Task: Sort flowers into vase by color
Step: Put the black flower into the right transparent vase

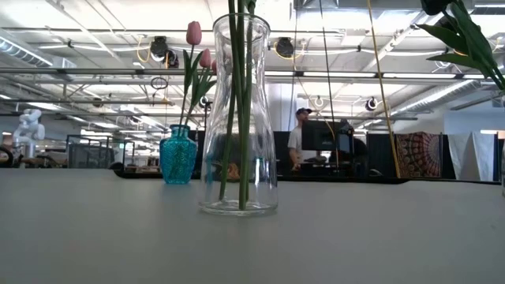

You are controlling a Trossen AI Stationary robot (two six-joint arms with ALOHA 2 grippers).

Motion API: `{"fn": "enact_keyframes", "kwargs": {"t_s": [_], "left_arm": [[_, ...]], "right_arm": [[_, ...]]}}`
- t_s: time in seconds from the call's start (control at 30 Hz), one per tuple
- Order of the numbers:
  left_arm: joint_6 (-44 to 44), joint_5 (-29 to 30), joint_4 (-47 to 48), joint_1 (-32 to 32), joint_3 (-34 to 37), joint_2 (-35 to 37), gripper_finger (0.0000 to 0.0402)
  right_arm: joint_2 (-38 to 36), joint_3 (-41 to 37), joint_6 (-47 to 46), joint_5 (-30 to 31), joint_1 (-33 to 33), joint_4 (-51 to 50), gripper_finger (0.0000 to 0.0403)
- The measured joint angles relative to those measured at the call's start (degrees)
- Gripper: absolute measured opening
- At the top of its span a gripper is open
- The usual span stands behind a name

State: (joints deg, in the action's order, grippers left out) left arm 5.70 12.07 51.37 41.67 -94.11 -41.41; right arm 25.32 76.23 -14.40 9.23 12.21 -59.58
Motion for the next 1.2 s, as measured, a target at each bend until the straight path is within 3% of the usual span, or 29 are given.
{"fn": "enact_keyframes", "kwargs": {"t_s": [0.17,0.87,1.2], "left_arm": [[-3.2,7.9,3.2,0.0,0.0,0.0,0.0105],[-3.1,7.6,3.6,0.0,0.0,0.0,0.0105],[-3.1,7.5,3.6,0.0,0.0,0.0,0.0105]], "right_arm": [[0.0,0.0,0.1,1.5,0.0,1.9,0.0000],[0.0,0.0,1.4,0.4,0.0,-1.0,0.0000],[0.0,0.0,2.9,-11.6,0.0,-1.0,0.0000]]}}
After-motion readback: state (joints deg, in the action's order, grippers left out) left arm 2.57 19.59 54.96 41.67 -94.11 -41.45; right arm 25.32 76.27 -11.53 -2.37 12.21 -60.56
